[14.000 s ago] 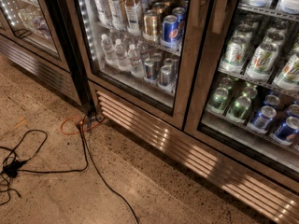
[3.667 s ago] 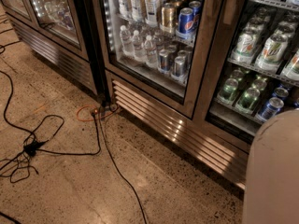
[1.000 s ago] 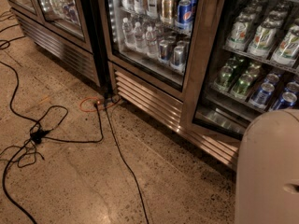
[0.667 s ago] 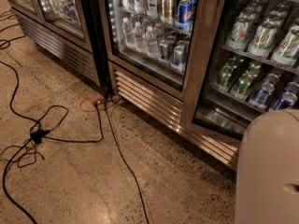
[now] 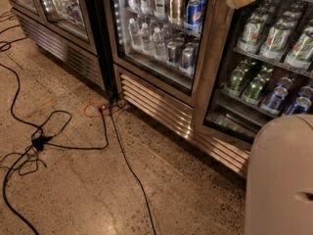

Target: Open right fridge door

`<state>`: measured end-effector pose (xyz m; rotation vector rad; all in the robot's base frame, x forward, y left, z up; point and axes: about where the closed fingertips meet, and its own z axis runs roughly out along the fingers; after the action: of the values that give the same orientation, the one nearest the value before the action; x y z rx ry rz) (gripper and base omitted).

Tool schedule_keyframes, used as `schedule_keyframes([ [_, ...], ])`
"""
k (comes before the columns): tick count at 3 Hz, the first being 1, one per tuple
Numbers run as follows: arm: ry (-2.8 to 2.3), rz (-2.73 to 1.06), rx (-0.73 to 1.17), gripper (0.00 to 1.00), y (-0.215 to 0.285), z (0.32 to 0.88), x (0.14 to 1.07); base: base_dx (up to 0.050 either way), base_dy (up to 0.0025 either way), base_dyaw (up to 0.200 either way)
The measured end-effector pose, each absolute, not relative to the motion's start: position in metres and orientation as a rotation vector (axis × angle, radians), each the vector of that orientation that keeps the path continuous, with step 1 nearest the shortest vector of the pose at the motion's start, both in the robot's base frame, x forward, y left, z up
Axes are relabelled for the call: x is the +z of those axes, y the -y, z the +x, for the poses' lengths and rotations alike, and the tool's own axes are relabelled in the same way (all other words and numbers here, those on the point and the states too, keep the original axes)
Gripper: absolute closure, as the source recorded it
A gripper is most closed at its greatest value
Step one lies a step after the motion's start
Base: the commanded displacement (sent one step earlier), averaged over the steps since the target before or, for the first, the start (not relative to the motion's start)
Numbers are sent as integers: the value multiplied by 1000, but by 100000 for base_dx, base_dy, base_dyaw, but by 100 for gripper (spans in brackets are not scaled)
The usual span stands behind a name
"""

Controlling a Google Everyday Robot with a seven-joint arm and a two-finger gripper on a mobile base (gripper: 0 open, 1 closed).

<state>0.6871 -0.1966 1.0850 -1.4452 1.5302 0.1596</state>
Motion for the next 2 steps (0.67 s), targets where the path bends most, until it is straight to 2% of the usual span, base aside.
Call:
schedule_keyframes([
  [1, -1541, -1463, 137, 19, 193, 690, 1083, 0, 0, 0],
  [2, -1555, -1490, 117, 42, 185, 687, 1087, 0, 0, 0],
])
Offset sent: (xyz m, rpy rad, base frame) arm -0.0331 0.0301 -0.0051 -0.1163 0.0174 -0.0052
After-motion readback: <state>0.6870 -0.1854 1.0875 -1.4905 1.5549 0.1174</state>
